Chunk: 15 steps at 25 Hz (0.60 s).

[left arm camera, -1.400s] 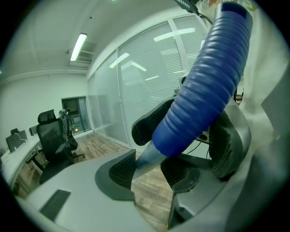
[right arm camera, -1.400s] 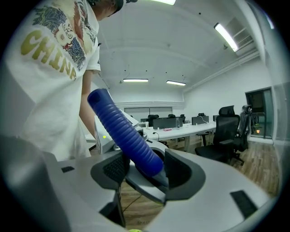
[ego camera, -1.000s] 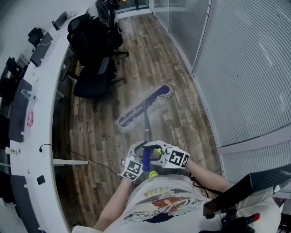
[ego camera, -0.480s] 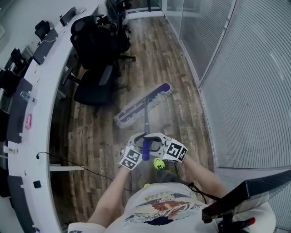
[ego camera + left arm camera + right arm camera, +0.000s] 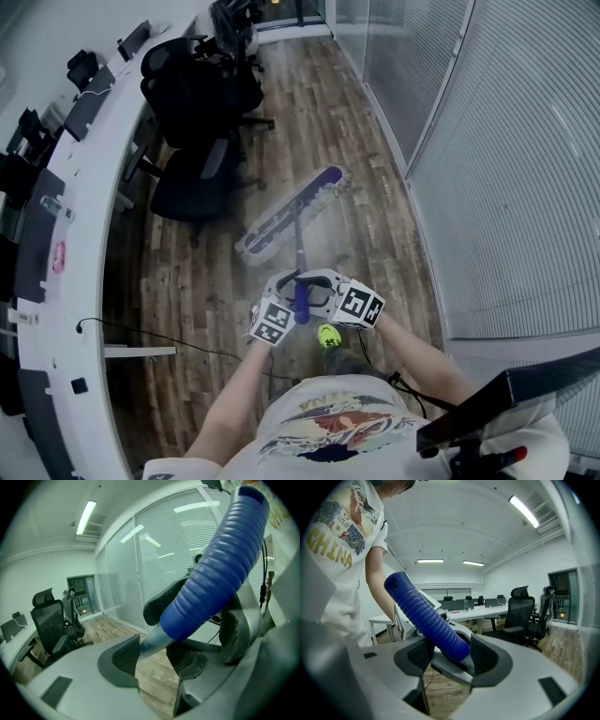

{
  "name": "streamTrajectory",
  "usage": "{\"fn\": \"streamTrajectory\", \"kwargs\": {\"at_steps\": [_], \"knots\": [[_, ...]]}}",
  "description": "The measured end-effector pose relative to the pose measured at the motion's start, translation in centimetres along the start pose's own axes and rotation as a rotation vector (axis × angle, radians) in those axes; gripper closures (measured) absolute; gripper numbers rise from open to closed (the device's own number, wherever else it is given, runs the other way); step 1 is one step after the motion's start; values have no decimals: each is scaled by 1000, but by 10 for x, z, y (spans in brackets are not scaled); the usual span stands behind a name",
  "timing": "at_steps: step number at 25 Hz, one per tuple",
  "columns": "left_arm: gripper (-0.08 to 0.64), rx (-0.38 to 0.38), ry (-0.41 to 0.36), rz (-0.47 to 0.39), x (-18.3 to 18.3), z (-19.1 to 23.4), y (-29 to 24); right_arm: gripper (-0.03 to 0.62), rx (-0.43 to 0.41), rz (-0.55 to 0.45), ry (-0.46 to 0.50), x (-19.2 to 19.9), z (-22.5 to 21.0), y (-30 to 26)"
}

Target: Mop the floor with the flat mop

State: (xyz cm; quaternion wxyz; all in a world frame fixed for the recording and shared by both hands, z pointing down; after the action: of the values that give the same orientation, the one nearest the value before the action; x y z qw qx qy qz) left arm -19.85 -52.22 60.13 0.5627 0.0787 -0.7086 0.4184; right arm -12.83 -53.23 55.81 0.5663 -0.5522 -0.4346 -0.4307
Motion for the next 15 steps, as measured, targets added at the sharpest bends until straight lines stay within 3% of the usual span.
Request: {"fn": "streamTrajectory", "kwargs": {"at_steps": [6, 15], "knots": [[403, 23, -11, -25, 19, -63, 41, 365, 46, 13, -8, 0, 78, 18], [403, 65, -10, -49, 69, -185, 126, 364, 102, 23, -30, 7, 237, 42]]}}
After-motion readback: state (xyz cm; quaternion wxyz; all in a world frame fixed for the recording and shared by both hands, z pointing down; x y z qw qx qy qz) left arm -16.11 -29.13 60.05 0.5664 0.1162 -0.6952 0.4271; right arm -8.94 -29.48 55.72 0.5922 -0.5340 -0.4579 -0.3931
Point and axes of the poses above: the fingertips, and each gripper's own axes: y backward along the fingers, z to its left, x out of its underside, the point moved 7 cm from there along y, backward along the fingers, and after that the axes turned 13 degrees about x, right-handed, at the moved point
